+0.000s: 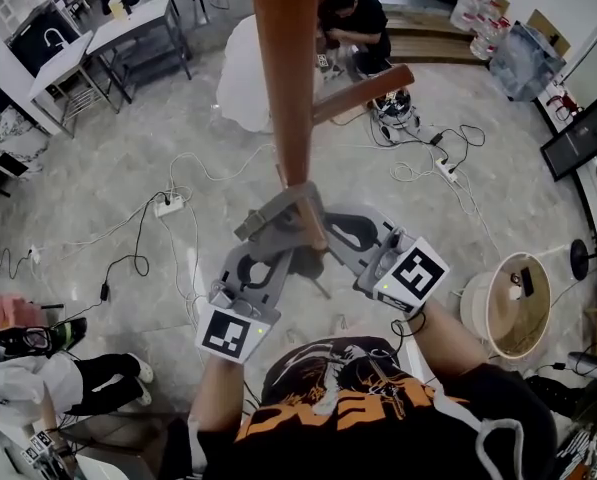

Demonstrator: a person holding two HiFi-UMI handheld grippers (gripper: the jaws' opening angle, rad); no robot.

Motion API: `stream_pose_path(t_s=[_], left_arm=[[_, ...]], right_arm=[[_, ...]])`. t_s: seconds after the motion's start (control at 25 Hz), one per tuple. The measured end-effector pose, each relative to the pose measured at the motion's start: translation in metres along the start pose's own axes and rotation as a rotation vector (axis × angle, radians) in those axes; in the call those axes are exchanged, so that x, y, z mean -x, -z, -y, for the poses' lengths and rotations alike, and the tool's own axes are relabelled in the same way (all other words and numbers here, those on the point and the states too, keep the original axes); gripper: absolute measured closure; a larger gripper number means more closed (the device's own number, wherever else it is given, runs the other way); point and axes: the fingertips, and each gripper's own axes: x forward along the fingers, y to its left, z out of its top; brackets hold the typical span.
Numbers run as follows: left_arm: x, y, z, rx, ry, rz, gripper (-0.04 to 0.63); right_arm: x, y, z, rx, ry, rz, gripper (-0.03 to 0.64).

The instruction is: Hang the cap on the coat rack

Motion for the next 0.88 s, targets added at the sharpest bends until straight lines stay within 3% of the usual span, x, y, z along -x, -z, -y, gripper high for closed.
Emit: stream_pose_path(t_s=[0.24,0.48,0.64,0.88], left_arm=[[0.01,0.004,0.018,-0.001,0.003,0.011,0.492],[0.015,0.009,0.033,0.001,-0.018,0.003,0.431],[0.031,0.011,0.021,0.007,-0.059,-0.013,0.373],[0.051,0.01,0.012,-0.019,-0.106,-0.029,0.374]], right_arm=[[0.015,0.008,-0.01,0.004,0.007,0.002,0.556],[0.038,0.012,-0.007,-0.005,0.036,0.01,0.482],[0.038,0.011,-0.012,0.0,0.042,0.003,0.471],[0.047,0.013,-0.018,0.006,0.051,-0.004,0.457]])
